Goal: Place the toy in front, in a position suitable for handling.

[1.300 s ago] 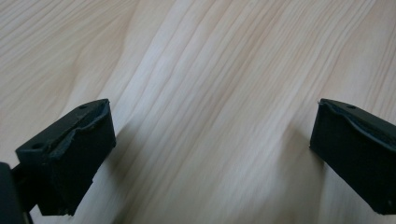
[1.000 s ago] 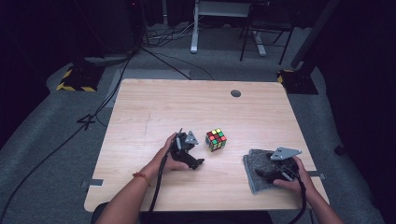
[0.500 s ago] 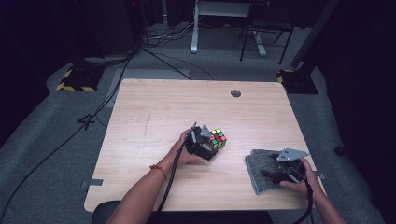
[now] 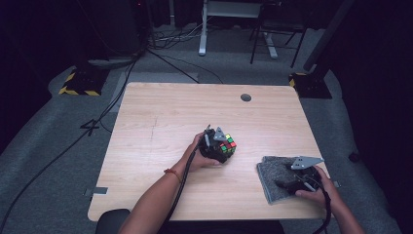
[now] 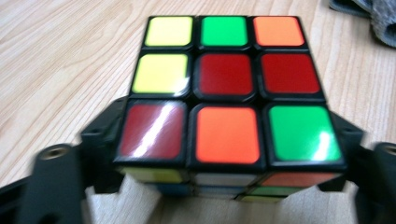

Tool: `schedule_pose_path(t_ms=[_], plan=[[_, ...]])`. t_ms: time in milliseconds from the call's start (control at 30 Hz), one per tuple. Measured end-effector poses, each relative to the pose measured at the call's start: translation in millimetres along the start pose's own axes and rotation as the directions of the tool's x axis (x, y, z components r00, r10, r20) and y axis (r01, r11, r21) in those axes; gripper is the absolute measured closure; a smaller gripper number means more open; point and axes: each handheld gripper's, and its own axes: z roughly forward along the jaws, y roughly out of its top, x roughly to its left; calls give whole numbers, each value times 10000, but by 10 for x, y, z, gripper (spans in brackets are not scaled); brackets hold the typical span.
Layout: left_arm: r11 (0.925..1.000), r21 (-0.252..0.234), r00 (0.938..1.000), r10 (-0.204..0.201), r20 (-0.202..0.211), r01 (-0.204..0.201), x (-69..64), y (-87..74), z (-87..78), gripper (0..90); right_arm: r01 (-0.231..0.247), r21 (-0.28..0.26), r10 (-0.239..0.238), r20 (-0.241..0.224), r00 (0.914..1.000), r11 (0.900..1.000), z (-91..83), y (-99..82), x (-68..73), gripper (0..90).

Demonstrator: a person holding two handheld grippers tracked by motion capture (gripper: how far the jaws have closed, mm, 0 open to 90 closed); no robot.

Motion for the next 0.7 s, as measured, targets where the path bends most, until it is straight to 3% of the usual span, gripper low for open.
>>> schedule_pose_path(t_ms=[167,333,433,500,567,700], plan=[[9997,88,9997,240,-76,-239,-16,28,-5,313,-223,35,224,-230,9995,9997,1,-20,-18,208],[9988,293,9989,378,291,-386,-14,6,-79,329,-199,-33,198,-306,9993,9998,4,-29,-26,208],[9965,445,9968,692,390,-709,-60,-39,-163,332,-189,-10,189,-355,9992,9998,12,-20,-27,213],[9922,634,9921,1026,715,-1072,-121,-97,-265,332,-194,-16,193,-428,9989,9998,20,-12,-25,219],[9913,683,9912,1069,785,-1123,-152,-120,-299,333,-198,-38,196,-453,9988,9998,25,-9,-19,219],[9829,979,9818,1432,1245,-1558,-270,-203,-425,333,-246,-223,235,-462,9987,9994,74,30,41,215]])
